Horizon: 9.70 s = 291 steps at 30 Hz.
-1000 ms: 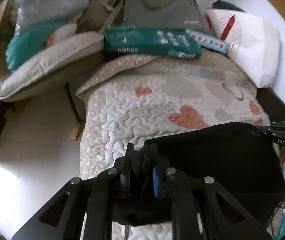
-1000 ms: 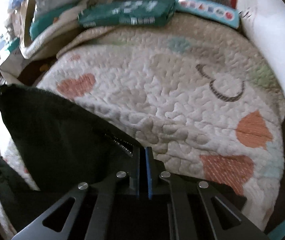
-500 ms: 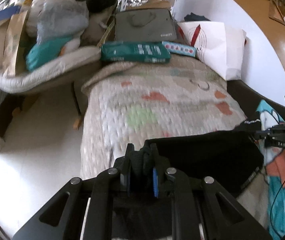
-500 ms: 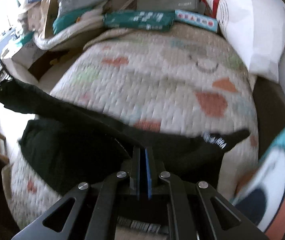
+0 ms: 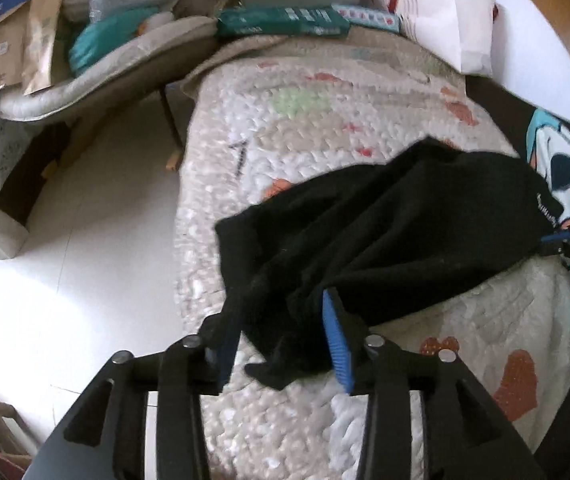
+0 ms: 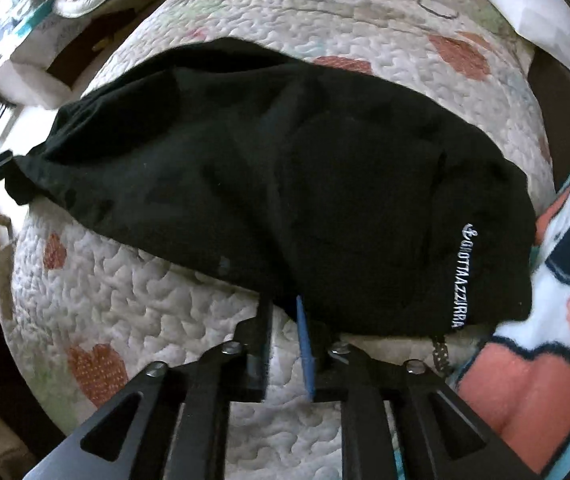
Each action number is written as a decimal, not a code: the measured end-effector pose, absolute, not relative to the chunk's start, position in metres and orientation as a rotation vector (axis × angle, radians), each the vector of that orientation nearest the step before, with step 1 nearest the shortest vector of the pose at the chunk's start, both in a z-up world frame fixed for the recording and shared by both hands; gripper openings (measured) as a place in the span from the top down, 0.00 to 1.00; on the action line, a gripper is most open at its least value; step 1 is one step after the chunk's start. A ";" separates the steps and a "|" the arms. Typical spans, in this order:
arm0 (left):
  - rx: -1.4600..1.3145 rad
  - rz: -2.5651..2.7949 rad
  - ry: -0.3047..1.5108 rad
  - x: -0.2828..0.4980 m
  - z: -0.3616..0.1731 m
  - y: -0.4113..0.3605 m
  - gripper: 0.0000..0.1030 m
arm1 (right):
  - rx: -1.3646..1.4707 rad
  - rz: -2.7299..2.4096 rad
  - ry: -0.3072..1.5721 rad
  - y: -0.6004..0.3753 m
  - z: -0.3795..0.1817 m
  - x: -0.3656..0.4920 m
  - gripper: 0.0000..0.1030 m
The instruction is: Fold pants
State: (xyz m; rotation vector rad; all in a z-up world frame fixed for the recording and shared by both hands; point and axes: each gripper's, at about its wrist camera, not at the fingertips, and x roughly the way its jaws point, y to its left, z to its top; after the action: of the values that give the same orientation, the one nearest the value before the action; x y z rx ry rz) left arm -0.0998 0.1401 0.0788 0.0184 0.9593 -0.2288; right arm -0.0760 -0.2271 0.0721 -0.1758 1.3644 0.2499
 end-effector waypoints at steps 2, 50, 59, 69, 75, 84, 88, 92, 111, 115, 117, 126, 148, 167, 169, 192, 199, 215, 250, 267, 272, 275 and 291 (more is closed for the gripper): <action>-0.031 -0.213 0.935 -0.104 0.089 0.157 0.57 | -0.172 0.230 1.332 -0.229 0.082 -0.077 0.45; -0.450 0.168 0.759 -0.018 0.124 0.281 0.54 | -0.372 0.759 1.114 0.145 0.028 0.037 0.58; -0.375 0.096 0.804 -0.014 0.113 0.239 0.54 | -0.226 0.573 1.013 -0.009 0.102 0.043 0.45; -0.256 -0.064 0.917 -0.006 0.080 0.156 0.54 | -0.104 0.356 1.088 -0.123 0.091 0.074 0.45; -0.092 0.046 1.045 0.006 0.050 0.140 0.46 | -0.217 0.208 1.215 -0.129 0.034 0.097 0.45; -0.411 0.210 1.099 0.011 0.035 0.219 0.41 | -0.065 0.115 1.068 -0.160 0.082 0.103 0.37; -0.514 0.225 1.071 0.006 0.038 0.237 0.41 | -0.112 0.153 1.057 -0.161 0.096 0.082 0.37; -0.588 0.174 1.070 0.001 0.037 0.238 0.41 | -0.103 0.218 1.066 -0.158 0.100 0.059 0.37; -0.778 -0.032 1.049 -0.058 0.011 0.211 0.38 | -0.290 0.881 1.217 0.075 0.071 0.044 0.37; -0.799 -0.057 1.075 -0.053 0.000 0.209 0.38 | -0.414 0.896 1.279 0.117 0.038 0.052 0.37; -0.791 -0.065 1.084 -0.049 -0.003 0.206 0.38 | -0.440 0.905 1.302 0.132 0.024 0.057 0.37; -0.729 -0.061 1.113 -0.040 -0.010 0.191 0.40 | -0.581 0.974 1.306 0.167 0.008 0.042 0.59; -0.675 -0.281 0.977 -0.030 0.089 0.123 0.80 | -0.401 0.837 1.077 0.050 0.132 0.033 0.83; -0.319 -0.591 1.102 -0.026 0.067 -0.077 0.64 | -0.122 0.435 1.248 -0.203 0.073 0.047 0.47; -0.297 -0.631 1.072 -0.038 0.082 -0.072 0.58 | -0.113 0.377 1.231 -0.218 0.085 0.050 0.47; -0.540 -0.399 1.129 -0.015 0.031 0.012 0.45 | 0.032 0.401 1.265 -0.161 0.082 0.026 0.54; -0.570 -0.424 1.120 -0.015 0.019 0.009 0.44 | -0.035 0.489 1.303 -0.079 0.075 0.067 0.47; -0.545 -0.392 1.115 -0.010 0.024 0.033 0.90 | -0.244 0.360 1.414 -0.027 0.044 0.088 0.85; -0.682 -0.011 0.948 -0.057 0.058 0.147 0.62 | 0.036 0.262 1.032 -0.094 0.162 0.073 0.52; -0.299 -0.335 1.003 0.007 0.134 0.036 0.52 | 0.628 -0.045 1.022 -0.266 0.081 -0.037 0.50; -0.141 -0.478 1.047 0.052 0.135 -0.043 0.52 | 0.709 -0.135 1.004 -0.278 0.065 -0.058 0.50; -0.035 -0.598 1.088 0.074 0.123 -0.101 0.52 | 0.736 -0.170 0.993 -0.284 0.058 -0.063 0.49; 0.186 -0.749 1.248 0.129 0.028 -0.244 0.39 | 0.687 -0.139 0.940 -0.278 0.032 -0.037 0.41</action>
State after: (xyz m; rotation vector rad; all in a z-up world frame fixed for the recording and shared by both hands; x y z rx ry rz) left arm 0.1294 -0.2439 0.0285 0.1863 1.2480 -0.7489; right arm -0.0369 -0.2782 0.0319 0.6872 0.9405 -0.1389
